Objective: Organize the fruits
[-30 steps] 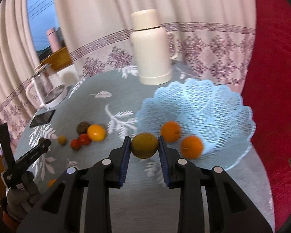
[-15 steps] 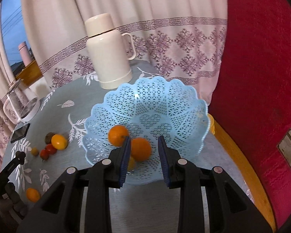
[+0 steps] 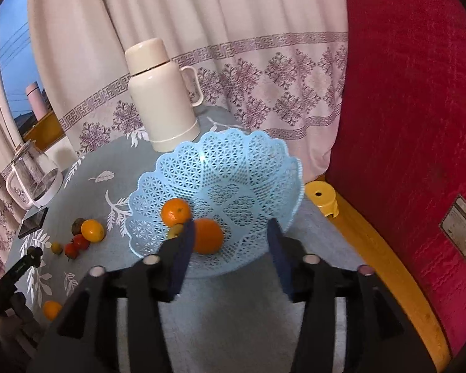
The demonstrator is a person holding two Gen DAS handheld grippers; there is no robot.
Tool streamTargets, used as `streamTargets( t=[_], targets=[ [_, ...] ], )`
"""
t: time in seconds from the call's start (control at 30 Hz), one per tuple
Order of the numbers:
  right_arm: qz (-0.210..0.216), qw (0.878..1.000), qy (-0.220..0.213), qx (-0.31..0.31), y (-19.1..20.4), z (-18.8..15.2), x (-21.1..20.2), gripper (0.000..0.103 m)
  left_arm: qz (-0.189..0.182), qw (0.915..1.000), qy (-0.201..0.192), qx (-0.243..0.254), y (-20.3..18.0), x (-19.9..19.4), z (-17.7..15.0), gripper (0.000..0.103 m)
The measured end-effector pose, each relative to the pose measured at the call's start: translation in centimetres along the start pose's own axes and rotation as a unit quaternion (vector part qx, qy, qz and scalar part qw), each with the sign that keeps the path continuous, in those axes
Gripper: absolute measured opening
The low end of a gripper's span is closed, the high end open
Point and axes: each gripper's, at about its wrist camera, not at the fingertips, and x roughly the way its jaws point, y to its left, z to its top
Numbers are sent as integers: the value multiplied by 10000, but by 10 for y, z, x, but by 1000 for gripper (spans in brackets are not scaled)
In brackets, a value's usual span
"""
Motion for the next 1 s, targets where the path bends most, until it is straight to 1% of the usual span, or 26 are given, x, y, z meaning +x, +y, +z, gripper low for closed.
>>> streamTargets(
  t=[0.17, 0.23, 0.3, 0.37, 0.47, 0.7, 0.9, 1.0],
  targets=[
    [-93, 9999, 34, 103, -17, -10, -4, 50, -101, 9998, -113, 88, -13, -15, 7, 45],
    [-98, 9998, 88, 173, -24, -13, -2, 50, -199, 9995, -170, 181, -25, -24, 10, 45],
    [-95, 9996, 138, 237, -29, -16, 1, 52, -292, 9991, -194, 252, -35, -30, 11, 45],
    [-71, 9994, 165, 297, -33, -18, 3, 58, -433, 9983, -203, 339, -50, -36, 12, 45],
    [-21, 9993, 202, 300, -35, -21, 4, 60, -585, 9970, -198, 474, -70, -41, 12, 45],
    [120, 9987, 405, 298, -38, -34, 11, 60, -992, 9910, -118, 892, -127, -45, 9, 45],
    [212, 9985, 411, 278, -36, -35, 13, 65, -1300, 9817, -173, 1378, -181, -46, 2, 46],
    [264, 9983, 419, 300, -37, -37, 14, 65, -1350, 9805, -102, 1423, -193, -42, 1, 46]
  ],
)
